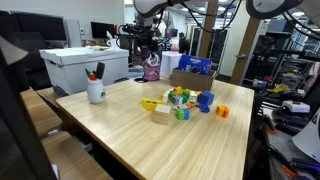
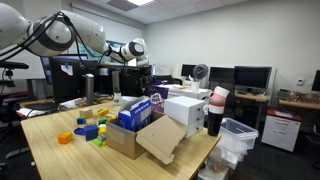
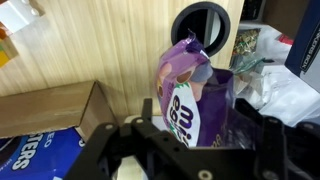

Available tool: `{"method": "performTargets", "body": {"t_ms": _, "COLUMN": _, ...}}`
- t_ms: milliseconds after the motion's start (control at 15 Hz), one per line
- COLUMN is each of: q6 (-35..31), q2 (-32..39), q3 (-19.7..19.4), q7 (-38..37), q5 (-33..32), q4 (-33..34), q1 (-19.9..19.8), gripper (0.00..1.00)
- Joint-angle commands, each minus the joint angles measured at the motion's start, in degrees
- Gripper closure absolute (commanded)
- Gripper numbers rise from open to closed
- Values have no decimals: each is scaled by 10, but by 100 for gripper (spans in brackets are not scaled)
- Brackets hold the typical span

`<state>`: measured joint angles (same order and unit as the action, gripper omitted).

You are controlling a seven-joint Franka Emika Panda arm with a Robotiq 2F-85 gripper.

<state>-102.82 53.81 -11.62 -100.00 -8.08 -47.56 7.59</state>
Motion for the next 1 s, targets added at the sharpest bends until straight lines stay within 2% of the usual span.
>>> {"method": "performTargets", "body": {"t_ms": 0, "q6": 7, "q2": 7, "q3": 11, "q7": 16, "q5": 14, "q4": 17, "q1": -11, "gripper": 46}}
{"method": "performTargets", "body": {"t_ms": 600, "q6": 5, "q2": 8, "q3": 14, "q7": 15, "q5": 13, "q4": 24, "q1": -12, "gripper": 96}}
{"method": "performTargets", "body": {"t_ms": 800, "q6": 8, "q2": 10, "q3": 16, "q7": 17, "q5": 14, "q4": 26, "q1": -13, "gripper": 100}}
{"method": "performTargets", "body": {"t_ms": 933, "q6": 7, "q2": 10, "q3": 17, "q7": 18, "q5": 14, "q4": 26, "q1": -14, "gripper": 99}}
